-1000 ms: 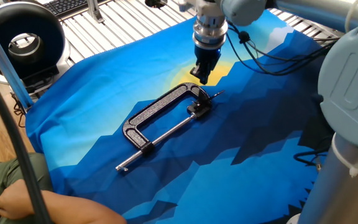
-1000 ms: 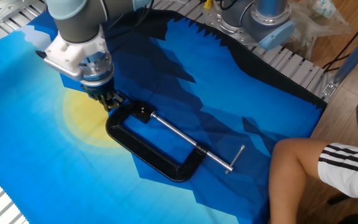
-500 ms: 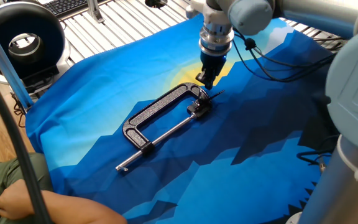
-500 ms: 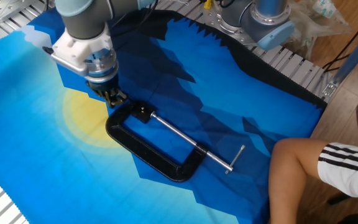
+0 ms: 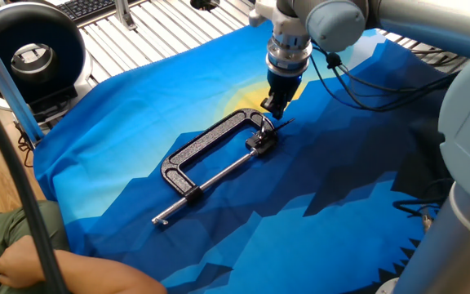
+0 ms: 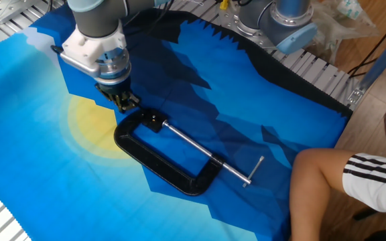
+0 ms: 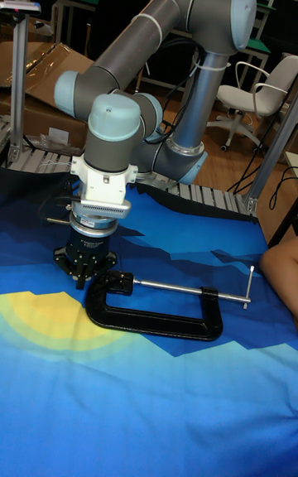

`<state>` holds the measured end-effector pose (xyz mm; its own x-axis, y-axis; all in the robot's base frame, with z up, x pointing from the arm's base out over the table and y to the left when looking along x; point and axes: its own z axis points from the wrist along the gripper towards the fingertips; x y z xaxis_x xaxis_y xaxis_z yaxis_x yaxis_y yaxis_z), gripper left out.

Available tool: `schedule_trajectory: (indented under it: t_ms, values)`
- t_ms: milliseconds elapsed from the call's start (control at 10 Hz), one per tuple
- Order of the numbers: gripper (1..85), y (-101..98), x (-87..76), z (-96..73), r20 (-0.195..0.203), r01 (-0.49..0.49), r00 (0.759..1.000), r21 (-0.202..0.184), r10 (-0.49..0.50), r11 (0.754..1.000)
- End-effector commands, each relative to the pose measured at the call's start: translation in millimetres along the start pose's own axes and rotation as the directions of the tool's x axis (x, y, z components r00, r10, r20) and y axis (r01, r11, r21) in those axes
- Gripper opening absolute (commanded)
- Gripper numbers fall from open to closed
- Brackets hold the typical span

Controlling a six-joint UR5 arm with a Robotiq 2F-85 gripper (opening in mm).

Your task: Turn the hands of a clock

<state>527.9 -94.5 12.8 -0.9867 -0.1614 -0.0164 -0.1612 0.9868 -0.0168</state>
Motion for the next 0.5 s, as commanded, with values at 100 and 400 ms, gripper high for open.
schedule_trajectory:
  t_ms: [100,400]
  values:
    - [1.3,-10.9,-6.7,-1.2,0.03,0.004,1.0,0.038,-0.005,0.999]
    - [1.3,-7.0,13.9,-10.1,-0.005,-0.012,1.0,-0.013,0.012,1.0]
